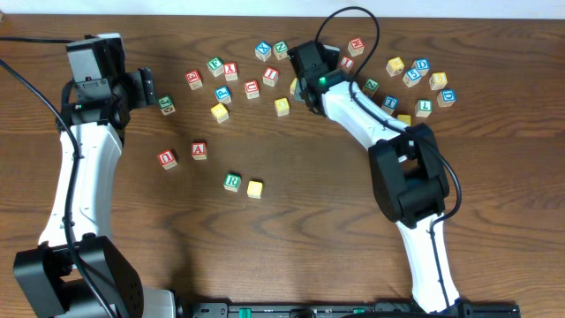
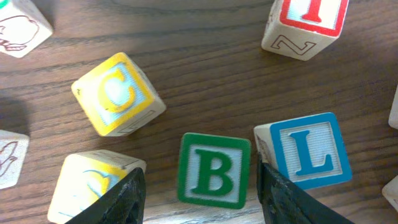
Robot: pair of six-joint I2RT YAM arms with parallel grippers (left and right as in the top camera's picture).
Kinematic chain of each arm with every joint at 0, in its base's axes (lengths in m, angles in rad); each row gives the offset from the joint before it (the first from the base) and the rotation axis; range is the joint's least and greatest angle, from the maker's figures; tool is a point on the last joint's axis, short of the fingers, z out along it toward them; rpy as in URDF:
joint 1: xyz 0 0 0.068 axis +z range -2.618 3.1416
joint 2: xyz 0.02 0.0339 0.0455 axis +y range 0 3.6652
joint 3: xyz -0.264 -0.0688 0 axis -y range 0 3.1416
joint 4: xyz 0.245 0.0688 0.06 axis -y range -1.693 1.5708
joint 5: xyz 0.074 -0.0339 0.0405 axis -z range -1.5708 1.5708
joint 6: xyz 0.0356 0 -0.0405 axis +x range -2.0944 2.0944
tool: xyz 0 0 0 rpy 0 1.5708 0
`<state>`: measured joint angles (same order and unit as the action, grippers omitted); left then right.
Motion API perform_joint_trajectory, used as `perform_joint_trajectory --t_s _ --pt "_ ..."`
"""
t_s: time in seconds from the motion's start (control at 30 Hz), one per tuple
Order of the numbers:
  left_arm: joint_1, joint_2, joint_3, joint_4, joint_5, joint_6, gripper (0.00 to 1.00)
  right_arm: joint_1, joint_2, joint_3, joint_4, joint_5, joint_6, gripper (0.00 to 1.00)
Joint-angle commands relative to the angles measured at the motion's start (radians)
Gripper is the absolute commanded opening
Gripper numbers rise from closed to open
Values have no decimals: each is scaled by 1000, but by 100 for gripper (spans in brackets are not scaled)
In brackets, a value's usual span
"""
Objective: Spell out ROBOT
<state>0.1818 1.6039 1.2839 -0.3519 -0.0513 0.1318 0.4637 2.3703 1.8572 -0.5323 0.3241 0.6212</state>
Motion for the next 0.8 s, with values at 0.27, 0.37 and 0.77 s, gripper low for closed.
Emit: perform_joint_trajectory --t_s 0.27,0.37,0.77 --pt "5 15 -5 2 6 6 91 -55 5 -6 -40 -42 14 54" --pt "5 15 -5 2 6 6 91 -54 5 -6 -40 -42 14 55" --pt "5 15 -5 2 6 6 91 -49 5 -6 -37 -27 -38 72"
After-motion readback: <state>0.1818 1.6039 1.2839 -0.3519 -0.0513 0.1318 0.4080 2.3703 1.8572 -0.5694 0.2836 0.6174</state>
